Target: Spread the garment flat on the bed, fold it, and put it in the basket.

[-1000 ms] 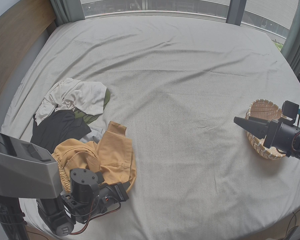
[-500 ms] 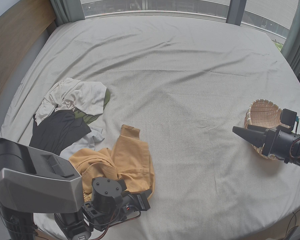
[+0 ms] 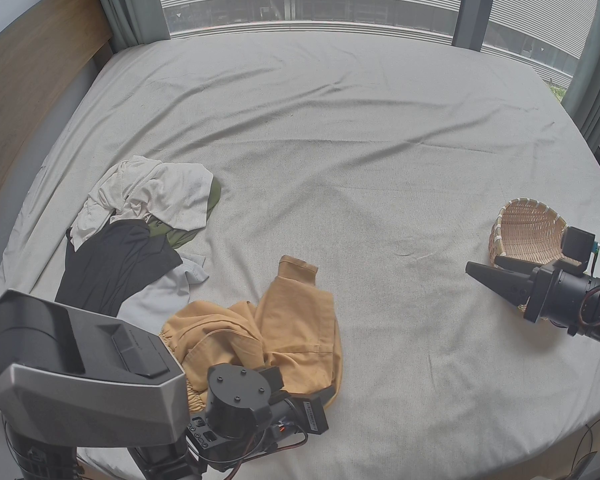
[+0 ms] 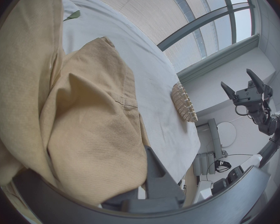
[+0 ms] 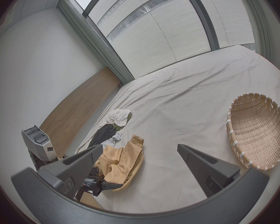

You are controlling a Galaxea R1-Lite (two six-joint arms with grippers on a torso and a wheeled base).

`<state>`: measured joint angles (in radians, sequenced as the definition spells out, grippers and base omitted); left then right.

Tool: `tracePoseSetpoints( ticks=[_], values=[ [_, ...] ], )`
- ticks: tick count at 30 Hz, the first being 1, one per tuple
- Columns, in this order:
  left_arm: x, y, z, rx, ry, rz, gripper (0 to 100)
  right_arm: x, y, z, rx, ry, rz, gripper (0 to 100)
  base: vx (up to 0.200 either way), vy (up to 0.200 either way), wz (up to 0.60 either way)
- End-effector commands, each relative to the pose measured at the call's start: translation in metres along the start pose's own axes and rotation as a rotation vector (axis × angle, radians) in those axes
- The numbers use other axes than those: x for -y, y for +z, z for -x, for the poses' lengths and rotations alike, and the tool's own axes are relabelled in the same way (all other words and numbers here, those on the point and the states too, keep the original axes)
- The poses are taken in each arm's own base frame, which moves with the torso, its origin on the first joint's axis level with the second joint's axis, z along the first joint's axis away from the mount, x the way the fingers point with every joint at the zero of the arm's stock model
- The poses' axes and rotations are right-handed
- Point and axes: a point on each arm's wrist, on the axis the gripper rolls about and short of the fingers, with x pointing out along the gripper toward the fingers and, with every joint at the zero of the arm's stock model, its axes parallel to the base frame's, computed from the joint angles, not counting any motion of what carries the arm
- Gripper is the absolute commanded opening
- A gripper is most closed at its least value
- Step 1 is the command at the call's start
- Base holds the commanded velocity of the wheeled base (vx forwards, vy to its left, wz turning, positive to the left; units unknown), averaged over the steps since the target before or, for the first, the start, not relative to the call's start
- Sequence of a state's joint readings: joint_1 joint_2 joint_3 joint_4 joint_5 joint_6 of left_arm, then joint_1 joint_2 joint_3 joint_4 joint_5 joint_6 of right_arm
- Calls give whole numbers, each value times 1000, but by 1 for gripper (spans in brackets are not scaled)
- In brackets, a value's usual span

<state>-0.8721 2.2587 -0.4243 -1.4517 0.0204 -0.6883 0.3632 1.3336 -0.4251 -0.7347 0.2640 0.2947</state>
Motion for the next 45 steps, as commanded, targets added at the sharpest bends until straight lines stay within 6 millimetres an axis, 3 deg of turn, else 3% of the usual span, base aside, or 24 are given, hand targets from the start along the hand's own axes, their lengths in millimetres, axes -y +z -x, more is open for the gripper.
tracePoseSetpoints(
  ticks=[1,8,18,19,23,29,41,45],
  values=[
    [4,-8,-9,-20,-21,-16,0,1,-3,1,-8,-4,-2,100,0,0,0],
    [13,-27,-22,-39,-69,-36,0,1,-5,1,-14,-3,-3,100,0,0,0],
    [8,-29,-19,-41,-54,-33,0,1,-7,1,-22,-3,-7,100,0,0,0],
    [8,-29,-19,-38,-56,-33,100,1,-7,1,-22,-3,-7,100,0,0,0],
    [16,-20,-15,5,-89,-32,100,1,-7,1,-23,-4,-7,100,0,0,0],
    [27,-6,12,29,-112,-32,100,1,-9,2,-27,-3,-8,100,0,0,0],
    [44,-11,34,31,-136,-50,100,2,-9,3,-28,-7,-9,100,0,0,0],
    [54,2,49,78,-170,-43,100,3,-12,4,-36,-11,-10,100,0,0,0]
  ],
)
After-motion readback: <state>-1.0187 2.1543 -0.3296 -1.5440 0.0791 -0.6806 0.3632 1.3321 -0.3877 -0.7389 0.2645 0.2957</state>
